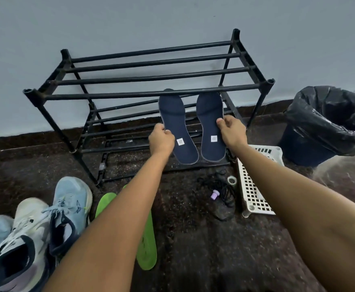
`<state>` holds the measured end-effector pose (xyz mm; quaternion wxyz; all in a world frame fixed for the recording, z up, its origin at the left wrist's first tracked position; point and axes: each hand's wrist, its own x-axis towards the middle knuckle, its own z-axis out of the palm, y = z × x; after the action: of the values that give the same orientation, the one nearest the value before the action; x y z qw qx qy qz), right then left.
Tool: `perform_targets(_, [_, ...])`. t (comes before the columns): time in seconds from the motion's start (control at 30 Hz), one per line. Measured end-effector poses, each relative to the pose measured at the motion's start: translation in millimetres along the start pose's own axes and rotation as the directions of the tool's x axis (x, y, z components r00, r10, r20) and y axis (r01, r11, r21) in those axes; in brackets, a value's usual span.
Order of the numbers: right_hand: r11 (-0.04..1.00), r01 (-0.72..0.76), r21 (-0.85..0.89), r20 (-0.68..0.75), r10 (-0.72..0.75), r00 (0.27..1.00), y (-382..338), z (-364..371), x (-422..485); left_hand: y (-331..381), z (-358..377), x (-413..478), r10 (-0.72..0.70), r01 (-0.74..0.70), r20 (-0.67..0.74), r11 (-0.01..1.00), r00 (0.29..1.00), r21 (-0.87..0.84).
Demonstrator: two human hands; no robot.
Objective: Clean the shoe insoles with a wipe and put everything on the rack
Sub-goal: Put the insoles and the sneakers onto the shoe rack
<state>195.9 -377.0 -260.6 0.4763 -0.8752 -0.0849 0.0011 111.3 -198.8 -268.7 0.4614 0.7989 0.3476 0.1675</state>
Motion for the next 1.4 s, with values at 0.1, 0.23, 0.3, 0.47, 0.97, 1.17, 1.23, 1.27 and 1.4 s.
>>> perform_targets(0.1, [0.999, 0.009, -0.038, 0.022, -0.009, 1.000, -1.3, 2.7, 28.6, 4.7, 10.4, 29.5, -0.029, 0.030, 0.028, 0.999, 0.999, -0.027])
perform_targets(0.23, [0.998, -0.005, -0.062, 0.058, 0.009, 0.998, 2.9, 8.6, 57.5, 6.0, 25.7, 60.2, -0.069, 0.074, 0.058, 0.993, 0.996, -0.095])
perform_targets(0.3, [0.996, -0.019, -0.088, 0.068, 0.025, 0.997, 6.7, 11.0, 69.0, 6.2, 33.3, 72.5, -0.070, 0.078, 0.076, 0.992, 0.995, -0.100])
perform_targets(0.47, [0.987, -0.088, -0.136, 0.059, 0.097, 0.994, 15.1, 17.7, 89.6, 5.6, 48.9, 87.6, -0.118, 0.126, 0.084, 0.987, 0.989, -0.100])
perform_targets(0.97, [0.991, -0.109, -0.072, -0.079, 0.104, 0.991, 13.6, 34.2, 98.7, 20.1, 61.8, 84.4, -0.061, 0.058, 0.020, 0.989, 0.998, 0.136])
perform_targets(1.17, [0.990, -0.105, -0.093, -0.100, 0.096, 0.990, 11.6, 34.4, 97.9, 20.2, 61.6, 82.1, -0.061, 0.063, -0.022, 0.993, 0.998, 0.102])
perform_targets(1.23, [0.989, -0.113, -0.096, -0.107, 0.103, 0.989, 12.3, 34.9, 97.7, 20.0, 63.3, 83.3, -0.058, 0.060, -0.023, 0.996, 0.998, 0.071])
perform_targets(1.27, [0.989, -0.118, -0.095, -0.110, 0.107, 0.988, 12.7, 35.3, 97.5, 19.9, 64.5, 84.4, -0.059, 0.060, -0.019, 0.996, 0.998, 0.059])
perform_targets(1.4, [0.989, -0.120, -0.087, -0.113, 0.110, 0.988, 12.2, 36.4, 98.3, 19.6, 65.0, 88.7, -0.070, 0.071, -0.008, 0.996, 0.997, 0.048])
